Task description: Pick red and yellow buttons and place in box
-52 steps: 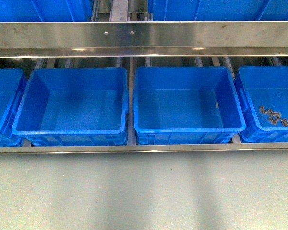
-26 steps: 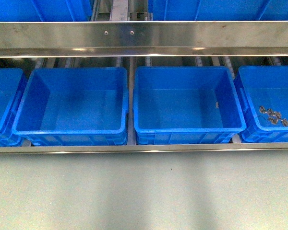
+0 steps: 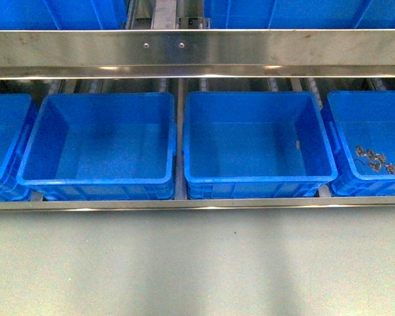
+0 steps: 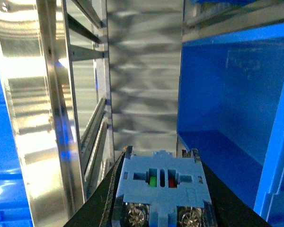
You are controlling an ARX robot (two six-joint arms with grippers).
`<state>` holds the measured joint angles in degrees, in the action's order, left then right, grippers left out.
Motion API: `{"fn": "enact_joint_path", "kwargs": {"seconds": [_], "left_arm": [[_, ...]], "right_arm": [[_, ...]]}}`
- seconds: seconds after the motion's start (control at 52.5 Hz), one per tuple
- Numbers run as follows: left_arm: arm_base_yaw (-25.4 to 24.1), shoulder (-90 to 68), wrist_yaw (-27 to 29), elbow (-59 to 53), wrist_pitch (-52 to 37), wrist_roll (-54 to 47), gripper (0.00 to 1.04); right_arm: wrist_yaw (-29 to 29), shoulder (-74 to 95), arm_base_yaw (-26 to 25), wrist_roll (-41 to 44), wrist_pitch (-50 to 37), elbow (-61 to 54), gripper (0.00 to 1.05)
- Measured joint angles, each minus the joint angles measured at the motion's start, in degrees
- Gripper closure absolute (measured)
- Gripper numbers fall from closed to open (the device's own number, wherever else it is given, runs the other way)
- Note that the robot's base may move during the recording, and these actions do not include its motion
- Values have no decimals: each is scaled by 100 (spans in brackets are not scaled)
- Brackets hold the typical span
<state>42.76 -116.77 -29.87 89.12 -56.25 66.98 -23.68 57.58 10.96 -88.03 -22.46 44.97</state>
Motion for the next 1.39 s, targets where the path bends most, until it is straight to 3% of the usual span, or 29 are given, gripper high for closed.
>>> {"fn": "enact_joint_path", "kwargs": {"seconds": [0.267, 0.438, 0.629, 0.762, 0.838, 0.972, 1.105, 1.181, 1.239, 1.296, 1.334, 1.391], "left_arm": [[-120, 413, 369, -317, 87, -330, 7], [-269, 1248, 638, -717, 597, -979, 8], [-1005, 3373, 717, -1759, 2409, -2686, 8], [-2258, 5554, 363, -2828, 3713, -3731, 8], [-2800, 6395, 101, -3390, 3877, -3744, 8], [-4183, 8181, -463, -4859, 4334, -3550, 8], [-5882, 9788, -1272, -6402, 4725, -3115, 8], [-5676, 10170, 273, -6859, 5646, -4026, 20], [-5477, 10485, 1191, -7368, 5788, -4717, 29], [-4800, 11108, 2557, -8234, 5716, -5786, 45], [-4511, 11383, 2863, -8559, 5674, -6078, 53], [-4352, 11543, 2861, -8778, 5692, -6299, 62]], "right_arm": [[-144, -103, -87, 269, -20, -48, 79], [-240, -79, -111, 730, -107, -81, 79], [-579, -61, 146, 1725, -258, -81, 79], [-1014, -57, 723, 2671, -411, -81, 79], [-1209, -37, 1014, 3132, -610, -81, 79], [-1499, 81, 1506, 4030, -859, -81, 79], [-1775, 273, 1766, 4739, -1045, -81, 79], [-1849, 282, 1834, 5018, -1126, -92, 79], [-1897, 280, 1849, 5202, -1130, -127, 79], [-2002, 243, 1843, 5407, -1130, -234, 79], [-2026, 214, 1845, 5471, -1128, -297, 79], [-2048, 166, 1851, 5549, -1128, -367, 79]]}}
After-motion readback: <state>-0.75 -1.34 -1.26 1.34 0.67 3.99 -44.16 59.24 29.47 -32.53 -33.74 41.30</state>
